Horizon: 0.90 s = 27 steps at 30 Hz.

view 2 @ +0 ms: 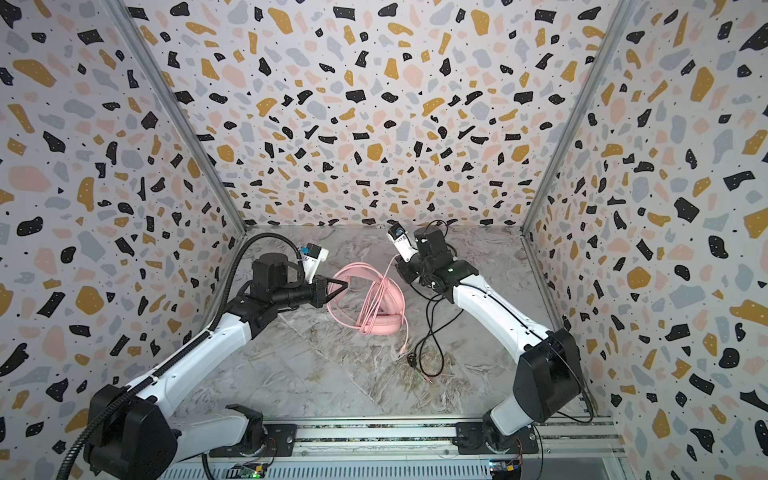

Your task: Wrap the headphones

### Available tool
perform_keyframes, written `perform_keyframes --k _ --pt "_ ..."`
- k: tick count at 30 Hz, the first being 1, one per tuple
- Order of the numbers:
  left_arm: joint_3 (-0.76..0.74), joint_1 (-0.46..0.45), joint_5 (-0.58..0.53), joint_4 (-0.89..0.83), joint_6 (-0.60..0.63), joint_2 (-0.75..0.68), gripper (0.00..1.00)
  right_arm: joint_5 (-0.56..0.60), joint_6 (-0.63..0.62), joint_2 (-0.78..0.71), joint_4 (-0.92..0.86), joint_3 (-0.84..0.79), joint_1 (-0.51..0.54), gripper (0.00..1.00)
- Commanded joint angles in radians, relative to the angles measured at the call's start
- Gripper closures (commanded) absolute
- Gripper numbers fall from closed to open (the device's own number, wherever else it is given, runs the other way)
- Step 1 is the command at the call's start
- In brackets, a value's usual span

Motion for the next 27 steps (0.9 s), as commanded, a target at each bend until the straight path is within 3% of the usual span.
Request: perform_keyframes --k 1,8,17,27 --pt "0.007 -0.008 0.158 0.088 -0.051 -0.048 1.0 -0.183 0.051 -0.014 0.115 -0.021 -0.05 0.77" --pt "0.035 -0.008 0.234 0.128 -0.112 -0.07 1.0 -0.39 0.072 -0.036 0.157 -0.084 -0.123 0.74" --pt "0.046 -0.006 0.293 0.266 -0.231 -0.093 1.0 -0.684 0.082 -0.024 0.144 -0.095 -0.216 0.63" --pt "0.079 -0.006 0.333 0.329 -0.296 -0.087 1.0 -0.758 0.081 -0.016 0.121 -0.092 -0.225 0.46"
